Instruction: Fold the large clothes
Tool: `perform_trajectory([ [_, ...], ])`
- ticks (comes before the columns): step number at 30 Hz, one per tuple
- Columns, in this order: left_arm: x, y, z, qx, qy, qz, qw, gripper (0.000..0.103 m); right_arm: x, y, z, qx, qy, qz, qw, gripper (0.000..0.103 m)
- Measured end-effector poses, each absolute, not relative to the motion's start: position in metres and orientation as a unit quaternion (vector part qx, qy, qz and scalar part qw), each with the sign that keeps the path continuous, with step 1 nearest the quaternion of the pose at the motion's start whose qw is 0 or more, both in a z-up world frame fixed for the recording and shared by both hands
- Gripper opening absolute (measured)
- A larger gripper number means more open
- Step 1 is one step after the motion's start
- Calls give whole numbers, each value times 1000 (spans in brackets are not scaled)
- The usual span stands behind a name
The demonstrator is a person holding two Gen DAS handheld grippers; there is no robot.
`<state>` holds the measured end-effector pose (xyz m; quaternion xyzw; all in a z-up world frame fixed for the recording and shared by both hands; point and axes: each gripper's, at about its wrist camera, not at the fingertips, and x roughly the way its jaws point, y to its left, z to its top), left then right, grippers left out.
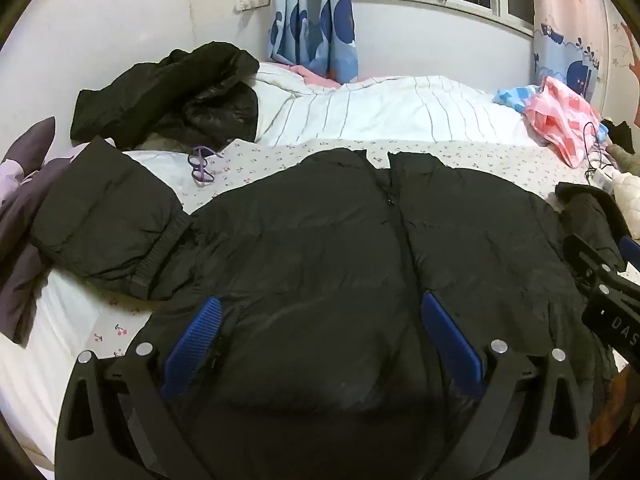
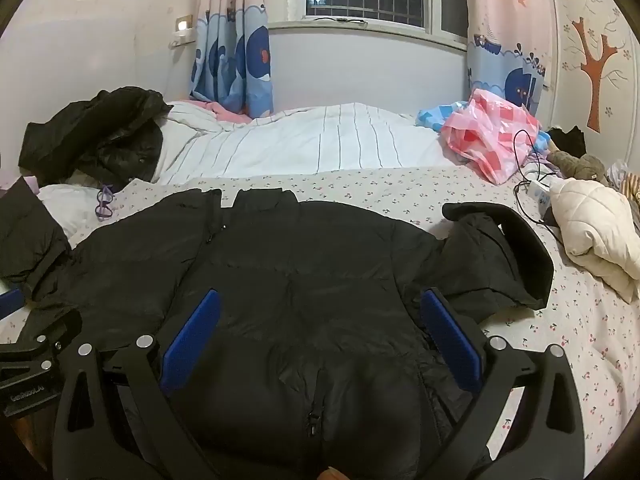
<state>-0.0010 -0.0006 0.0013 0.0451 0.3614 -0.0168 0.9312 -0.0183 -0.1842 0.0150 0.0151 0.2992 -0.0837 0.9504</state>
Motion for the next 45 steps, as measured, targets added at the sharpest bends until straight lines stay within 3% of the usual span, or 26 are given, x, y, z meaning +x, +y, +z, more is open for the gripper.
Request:
perform_trajectory([
  [9,-7,3,1,49,346,-15,937,96,-18,-185,15,15,300,-87,950,97],
  [16,7,10,-6,25,391,-30,920,96,-16,-186,11,11,305,-97,947,97],
  [30,6,10,-2,-2,359,-20,933,96,-10,-192,4,4,328,-106,939,97],
  [45,9,-9,-3,35,352,-21,935,96,-7,-193,-2,-1,343,-104,934,97],
])
